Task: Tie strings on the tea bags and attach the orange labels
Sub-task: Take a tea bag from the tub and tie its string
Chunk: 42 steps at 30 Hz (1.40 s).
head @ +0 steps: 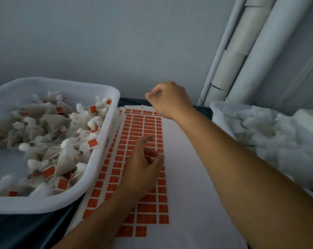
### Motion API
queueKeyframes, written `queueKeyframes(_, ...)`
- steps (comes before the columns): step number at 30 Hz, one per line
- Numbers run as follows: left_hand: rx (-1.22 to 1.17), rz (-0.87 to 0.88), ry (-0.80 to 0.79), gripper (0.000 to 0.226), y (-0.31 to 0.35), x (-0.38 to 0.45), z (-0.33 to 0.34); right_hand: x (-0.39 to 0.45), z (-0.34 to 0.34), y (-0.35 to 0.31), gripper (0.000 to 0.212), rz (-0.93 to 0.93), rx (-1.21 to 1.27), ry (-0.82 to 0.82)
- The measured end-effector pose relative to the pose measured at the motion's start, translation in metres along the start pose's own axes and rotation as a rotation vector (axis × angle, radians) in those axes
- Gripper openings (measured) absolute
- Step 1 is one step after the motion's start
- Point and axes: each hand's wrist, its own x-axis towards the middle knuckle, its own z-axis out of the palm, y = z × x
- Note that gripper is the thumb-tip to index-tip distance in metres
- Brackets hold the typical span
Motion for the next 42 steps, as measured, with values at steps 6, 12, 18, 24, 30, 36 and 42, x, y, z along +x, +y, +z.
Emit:
queueKeyframes(6, 0.040, 0.026, 0.034, 0.052, 0.001, 0.003, 0.001, 0.002, -0.088, 0.094, 0.020, 0.240, -0.205, 0.143)
queueKeyframes(12, 0.089, 0.051, 0.033, 0.051, -0.001, 0.004, 0.003, -0.028, -0.143, 0.183, 0.026, 0.531, -0.246, -0.040)
queueKeyframes(18, 0.096, 0.057, 0.005, 0.047, 0.002, 0.002, 0.005, -0.054, -0.144, 0.220, 0.034, 0.696, -0.331, -0.305)
queueKeyframes(24, 0.099, 0.062, 0.005, 0.046, 0.000, 0.003, 0.004, -0.052, -0.133, 0.218, 0.033, 0.686, -0.416, -0.344)
queueKeyframes(30, 0.098, 0.077, -0.009, 0.045, 0.000, 0.003, 0.003, -0.056, -0.150, 0.210, 0.027, 0.712, -0.560, -0.525)
queueKeyframes(36, 0.112, 0.085, -0.010, 0.044, 0.000, 0.002, 0.005, -0.060, -0.144, 0.212, 0.028, 0.626, -0.463, -0.542)
queueKeyframes(42, 0.115, 0.080, -0.014, 0.045, -0.003, 0.003, 0.005, -0.049, -0.125, 0.196, 0.038, 0.558, -0.370, -0.589)
